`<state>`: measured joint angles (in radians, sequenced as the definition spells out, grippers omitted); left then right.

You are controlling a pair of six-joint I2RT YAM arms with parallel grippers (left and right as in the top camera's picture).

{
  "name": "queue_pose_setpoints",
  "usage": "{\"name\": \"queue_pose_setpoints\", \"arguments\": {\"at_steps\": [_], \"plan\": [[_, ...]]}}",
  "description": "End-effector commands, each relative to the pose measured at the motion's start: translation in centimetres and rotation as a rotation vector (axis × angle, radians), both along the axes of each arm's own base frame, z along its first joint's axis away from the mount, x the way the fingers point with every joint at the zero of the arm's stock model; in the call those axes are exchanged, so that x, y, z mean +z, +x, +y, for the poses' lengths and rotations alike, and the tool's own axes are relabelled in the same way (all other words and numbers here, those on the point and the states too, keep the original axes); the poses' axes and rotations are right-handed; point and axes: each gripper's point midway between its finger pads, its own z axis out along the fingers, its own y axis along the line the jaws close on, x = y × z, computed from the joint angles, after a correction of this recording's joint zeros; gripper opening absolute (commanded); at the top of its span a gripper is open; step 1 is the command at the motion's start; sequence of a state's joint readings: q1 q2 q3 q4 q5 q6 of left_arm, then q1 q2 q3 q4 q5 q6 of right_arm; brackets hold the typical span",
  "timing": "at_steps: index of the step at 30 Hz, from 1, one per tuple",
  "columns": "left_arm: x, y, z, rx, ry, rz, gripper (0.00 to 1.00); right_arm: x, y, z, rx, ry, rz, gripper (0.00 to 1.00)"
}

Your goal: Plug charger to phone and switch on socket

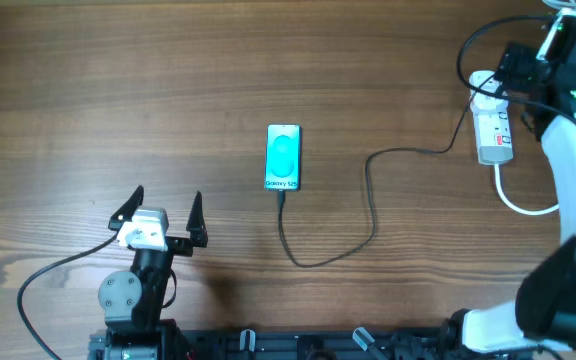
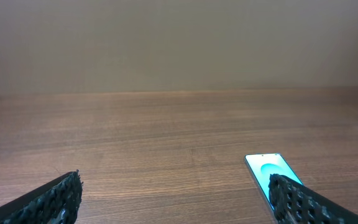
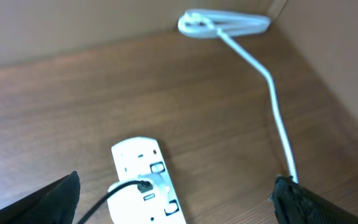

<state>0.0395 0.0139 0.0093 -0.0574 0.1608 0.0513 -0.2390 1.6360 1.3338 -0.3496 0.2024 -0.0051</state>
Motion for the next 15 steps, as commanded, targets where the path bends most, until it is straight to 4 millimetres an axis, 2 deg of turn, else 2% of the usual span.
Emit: {"name": "queue_pose_setpoints", "arguments": {"at_steps": [1,3,5,8,11,15], "plan": [[-0.1,0.0,0.1,0.007,0.020,-0.002,1.00,4.2,-0.6,0.5,0.012,-0.008,-0.097,1.00],[-0.1,0.0,0.1,0.008,0.020,-0.003,1.00,6.2,-1.5,0.7,0.012,-0.018,-0.136,1.00],[-0.1,0.0,0.1,0.007,0.020,-0.002,1.00,9.1,-2.8,1.0,0.013,-0.032,-0.195,1.00],[-0.1,0.0,0.1,0.007,0.020,-0.003,1.00,14.8,-5.7,1.7,0.013,-0.065,-0.328,1.00],[-0.1,0.0,0.1,0.007,0.020,-0.003,1.00,18.9,-8.7,2.4,0.014,-0.092,-0.430,1.00],[-0.1,0.0,0.1,0.007,0.020,-0.002,1.00,21.2,-12.6,3.4,0.015,-0.103,-0.476,1.00]]}}
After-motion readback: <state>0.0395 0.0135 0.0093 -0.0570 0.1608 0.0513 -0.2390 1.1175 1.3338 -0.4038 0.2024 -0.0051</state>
